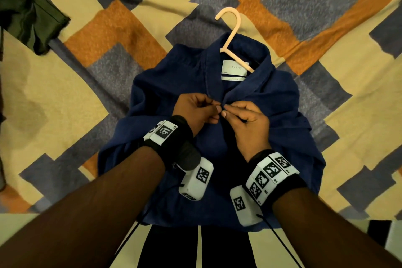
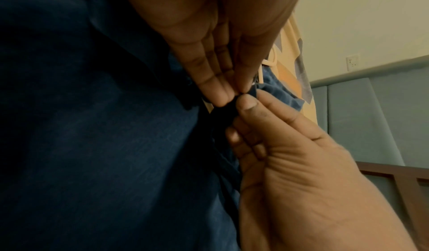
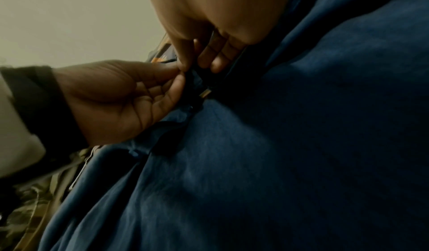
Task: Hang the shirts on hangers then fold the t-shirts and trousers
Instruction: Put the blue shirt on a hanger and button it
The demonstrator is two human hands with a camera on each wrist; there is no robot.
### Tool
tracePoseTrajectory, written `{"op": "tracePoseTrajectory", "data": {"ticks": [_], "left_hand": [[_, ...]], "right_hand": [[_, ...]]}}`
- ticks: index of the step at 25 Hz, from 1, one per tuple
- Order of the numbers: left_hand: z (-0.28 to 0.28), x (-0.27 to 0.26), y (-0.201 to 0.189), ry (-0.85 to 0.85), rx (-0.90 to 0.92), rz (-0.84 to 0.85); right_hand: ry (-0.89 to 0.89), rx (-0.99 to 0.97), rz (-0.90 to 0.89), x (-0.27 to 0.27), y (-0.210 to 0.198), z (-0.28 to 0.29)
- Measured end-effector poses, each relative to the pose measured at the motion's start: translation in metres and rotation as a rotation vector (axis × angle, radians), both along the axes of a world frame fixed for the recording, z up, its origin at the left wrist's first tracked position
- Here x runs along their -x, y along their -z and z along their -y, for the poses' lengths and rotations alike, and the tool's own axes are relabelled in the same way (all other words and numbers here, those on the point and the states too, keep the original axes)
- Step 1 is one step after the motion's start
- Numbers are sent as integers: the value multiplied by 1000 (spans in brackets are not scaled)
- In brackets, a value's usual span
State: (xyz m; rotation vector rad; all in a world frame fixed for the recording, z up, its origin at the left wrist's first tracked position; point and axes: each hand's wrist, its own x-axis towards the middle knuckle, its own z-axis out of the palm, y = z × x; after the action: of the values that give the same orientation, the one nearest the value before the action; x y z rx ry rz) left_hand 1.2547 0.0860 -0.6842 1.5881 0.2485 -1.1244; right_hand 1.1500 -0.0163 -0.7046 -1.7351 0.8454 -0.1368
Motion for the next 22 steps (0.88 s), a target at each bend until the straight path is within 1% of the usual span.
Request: {"op": "tracePoseTrajectory", "data": {"ticks": [4, 6, 9, 14, 16, 18, 20, 22], "left_hand": [[0, 2, 8, 11, -47, 31], [2, 4, 10, 5, -65, 18], [5, 7, 9, -60, -38, -38], [8, 10, 15, -173, -118, -8], [11, 10, 15, -168, -154, 47], [12, 10, 13, -127, -171, 162], [10, 10, 12, -27, -153, 308], [8, 13, 11, 73, -107, 405]], "right_hand": [[-28, -68, -5, 0, 5, -4], [-22, -87, -21, 0, 7, -5], [-15, -97, -60, -1, 11, -4], [-47, -117, -72, -8, 7, 1], [-28, -141, -92, -10, 5, 4], [2, -181, -116, -10, 3, 5], [44, -248, -142, -11, 2, 7], [65, -276, -155, -14, 2, 9]]}}
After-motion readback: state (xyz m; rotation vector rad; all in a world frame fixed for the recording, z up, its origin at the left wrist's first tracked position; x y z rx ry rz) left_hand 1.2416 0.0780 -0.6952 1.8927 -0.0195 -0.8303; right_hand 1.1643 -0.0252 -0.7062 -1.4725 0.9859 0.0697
